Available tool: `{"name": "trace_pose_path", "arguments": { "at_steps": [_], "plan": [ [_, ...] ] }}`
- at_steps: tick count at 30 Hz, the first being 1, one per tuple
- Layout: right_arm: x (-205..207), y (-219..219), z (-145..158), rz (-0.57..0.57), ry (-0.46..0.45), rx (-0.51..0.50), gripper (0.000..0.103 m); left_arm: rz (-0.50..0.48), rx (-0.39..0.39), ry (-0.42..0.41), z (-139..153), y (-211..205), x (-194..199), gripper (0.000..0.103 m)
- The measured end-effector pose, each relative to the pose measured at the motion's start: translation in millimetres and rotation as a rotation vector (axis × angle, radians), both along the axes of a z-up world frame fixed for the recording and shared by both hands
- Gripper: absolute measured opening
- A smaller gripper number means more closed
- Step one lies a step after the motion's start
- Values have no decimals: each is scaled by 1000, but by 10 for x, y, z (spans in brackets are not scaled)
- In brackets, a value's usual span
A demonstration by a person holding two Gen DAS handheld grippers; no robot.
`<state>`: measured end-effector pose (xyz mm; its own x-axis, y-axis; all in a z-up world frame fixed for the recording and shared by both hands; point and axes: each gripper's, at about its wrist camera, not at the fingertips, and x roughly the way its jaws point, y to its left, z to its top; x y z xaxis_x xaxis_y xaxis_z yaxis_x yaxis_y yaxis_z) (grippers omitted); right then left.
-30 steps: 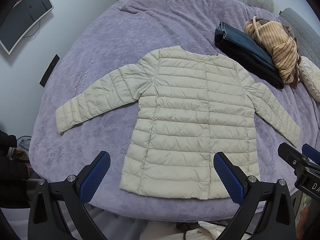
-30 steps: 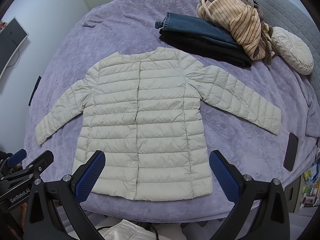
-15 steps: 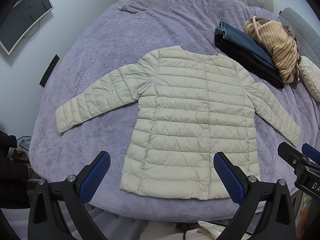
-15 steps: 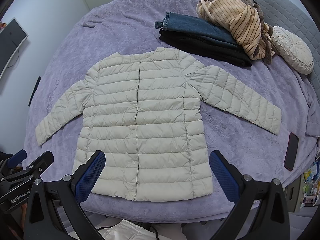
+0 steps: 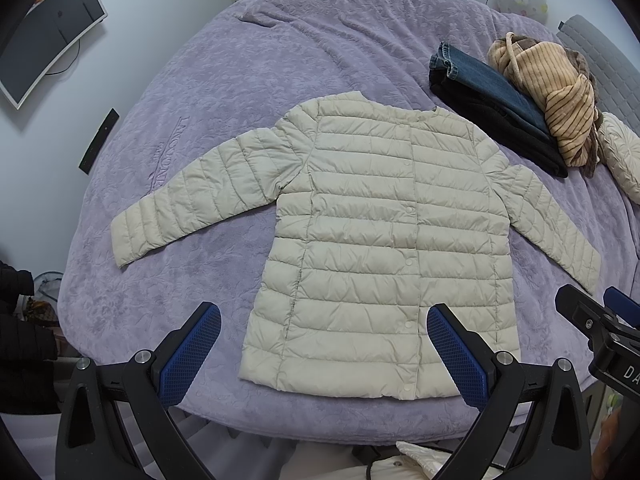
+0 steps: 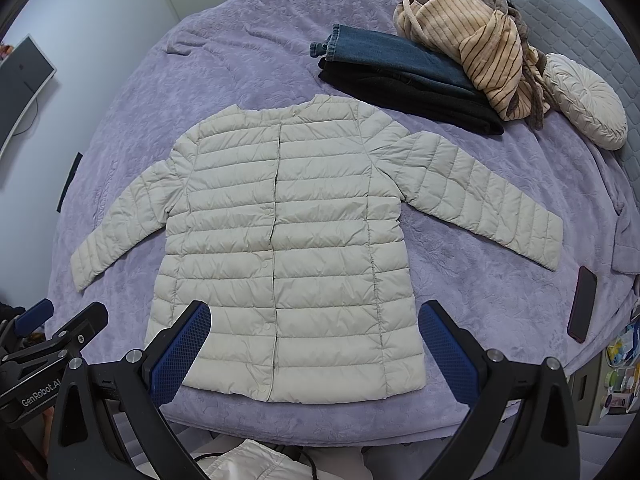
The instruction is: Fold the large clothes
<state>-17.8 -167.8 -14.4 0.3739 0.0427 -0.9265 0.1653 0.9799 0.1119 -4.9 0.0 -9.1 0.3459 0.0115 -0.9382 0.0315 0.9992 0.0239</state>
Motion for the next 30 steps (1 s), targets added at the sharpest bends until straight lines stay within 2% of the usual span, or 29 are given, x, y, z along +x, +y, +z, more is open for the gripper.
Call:
{"name": "trace_pose_path", "arguments": {
  "at_steps": [20,26,30],
  "plan": [
    [24,13,-14,-3,4,2,103,1,-2,5,-7,1,-15,103],
    [41,70,-99,8,32,17,103,15,-34,22,-108,177,-89,103],
    [83,184,-239,45,54,39,103,56,-75,49,-276,399,29,103]
  ]
}}
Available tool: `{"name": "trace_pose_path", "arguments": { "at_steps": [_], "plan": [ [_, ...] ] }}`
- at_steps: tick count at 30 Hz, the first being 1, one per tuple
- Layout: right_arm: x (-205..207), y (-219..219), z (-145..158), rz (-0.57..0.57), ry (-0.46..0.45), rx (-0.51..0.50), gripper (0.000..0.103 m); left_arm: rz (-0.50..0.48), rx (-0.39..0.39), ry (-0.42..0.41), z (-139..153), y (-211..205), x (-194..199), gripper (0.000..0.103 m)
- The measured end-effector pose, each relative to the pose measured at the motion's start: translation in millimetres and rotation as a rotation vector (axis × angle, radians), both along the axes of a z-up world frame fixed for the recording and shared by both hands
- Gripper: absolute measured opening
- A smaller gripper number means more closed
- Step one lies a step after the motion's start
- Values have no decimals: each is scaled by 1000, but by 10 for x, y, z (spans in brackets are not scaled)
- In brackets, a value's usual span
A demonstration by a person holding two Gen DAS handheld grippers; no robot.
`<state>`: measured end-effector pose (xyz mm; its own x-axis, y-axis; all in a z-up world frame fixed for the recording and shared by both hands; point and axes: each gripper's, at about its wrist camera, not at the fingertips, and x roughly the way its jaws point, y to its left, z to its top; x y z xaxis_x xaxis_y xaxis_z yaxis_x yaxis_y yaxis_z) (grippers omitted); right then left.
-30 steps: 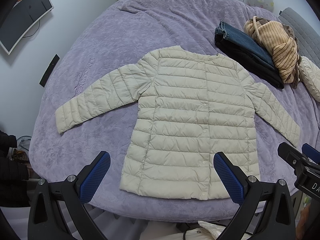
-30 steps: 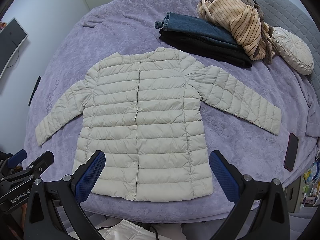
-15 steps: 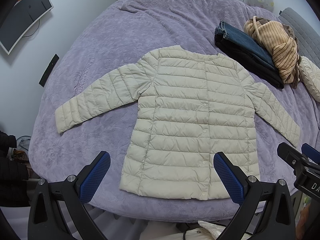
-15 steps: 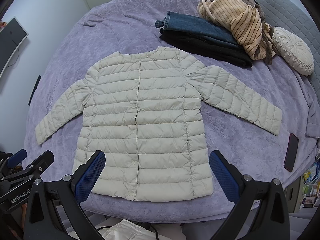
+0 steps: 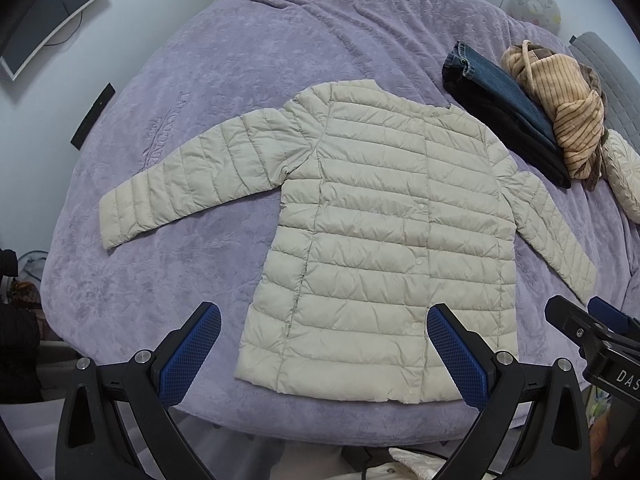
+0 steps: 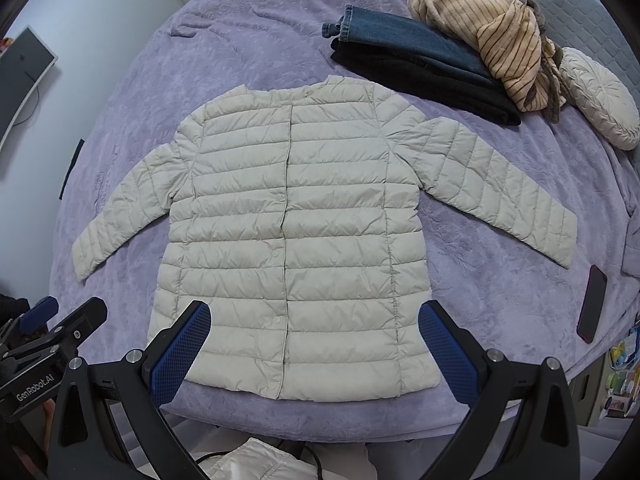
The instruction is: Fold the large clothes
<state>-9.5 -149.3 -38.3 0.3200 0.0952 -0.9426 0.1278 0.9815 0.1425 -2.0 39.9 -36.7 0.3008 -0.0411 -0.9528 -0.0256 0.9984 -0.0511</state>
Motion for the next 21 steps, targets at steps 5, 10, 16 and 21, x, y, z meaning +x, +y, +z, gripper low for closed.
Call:
{"name": "trace_pose_path", "arguments": {
  "at_steps": [5,10,16,21],
  "plan": [
    [224,226,-224,38,53,39,103,86,-32,34,-278,401,122,103],
    [434,575,-503,110,97,16,103,174,-29,44,-542,828,197,103],
    [727,1016,-768,200,133,-15,103,258,-48,46,-847,1294,322,103],
    [992,1393,-973,267,152,-32,103,331,-85,48,-1150,1681,458,103]
  ]
}}
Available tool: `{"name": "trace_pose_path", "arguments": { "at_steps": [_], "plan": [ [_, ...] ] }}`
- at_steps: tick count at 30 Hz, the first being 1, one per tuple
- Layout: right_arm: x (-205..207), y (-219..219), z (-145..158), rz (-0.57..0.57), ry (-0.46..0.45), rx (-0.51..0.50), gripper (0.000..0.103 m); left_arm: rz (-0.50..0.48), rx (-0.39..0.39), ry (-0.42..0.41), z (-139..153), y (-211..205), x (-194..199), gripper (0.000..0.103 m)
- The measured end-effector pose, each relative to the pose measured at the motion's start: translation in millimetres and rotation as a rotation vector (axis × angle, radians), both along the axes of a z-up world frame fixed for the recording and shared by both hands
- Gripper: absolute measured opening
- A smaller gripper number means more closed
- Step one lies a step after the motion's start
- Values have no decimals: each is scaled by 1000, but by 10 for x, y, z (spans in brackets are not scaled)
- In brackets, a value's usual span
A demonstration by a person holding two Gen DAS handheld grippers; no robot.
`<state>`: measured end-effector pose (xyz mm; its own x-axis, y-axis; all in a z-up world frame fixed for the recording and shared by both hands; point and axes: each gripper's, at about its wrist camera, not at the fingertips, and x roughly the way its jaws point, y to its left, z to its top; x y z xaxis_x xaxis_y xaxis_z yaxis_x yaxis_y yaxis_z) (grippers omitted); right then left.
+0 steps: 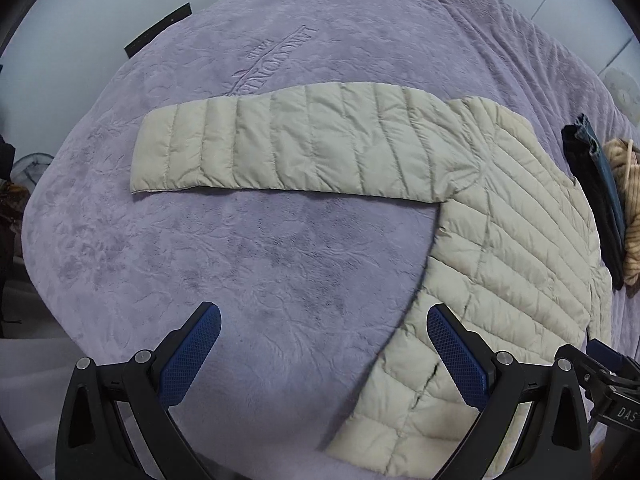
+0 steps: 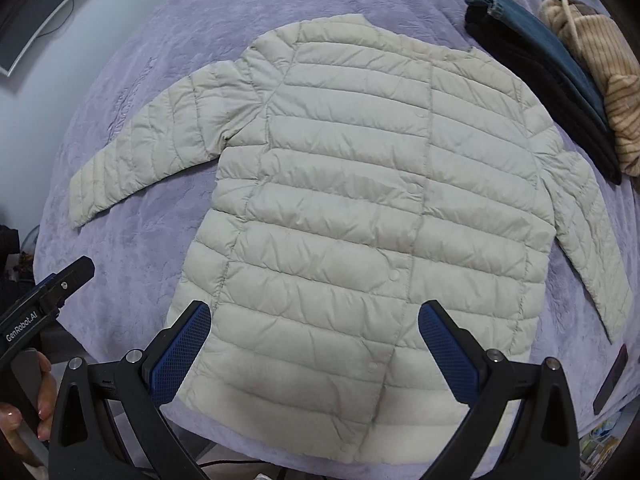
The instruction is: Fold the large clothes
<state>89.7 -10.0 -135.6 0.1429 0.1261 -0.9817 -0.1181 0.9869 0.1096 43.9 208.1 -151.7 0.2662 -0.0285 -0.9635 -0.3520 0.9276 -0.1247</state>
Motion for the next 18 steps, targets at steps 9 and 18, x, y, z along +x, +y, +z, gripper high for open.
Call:
{"name": "trace_pose_path", "arguments": {
  "at_steps": [9,18],
  "plan": [
    [622,565,-403,32,-21,66,103,151,-137,-88,-615,788,369,103],
    [1382,885,-834,-10,-71,202,25,289,-290,-148,-1153,1237,619,103]
  ]
}}
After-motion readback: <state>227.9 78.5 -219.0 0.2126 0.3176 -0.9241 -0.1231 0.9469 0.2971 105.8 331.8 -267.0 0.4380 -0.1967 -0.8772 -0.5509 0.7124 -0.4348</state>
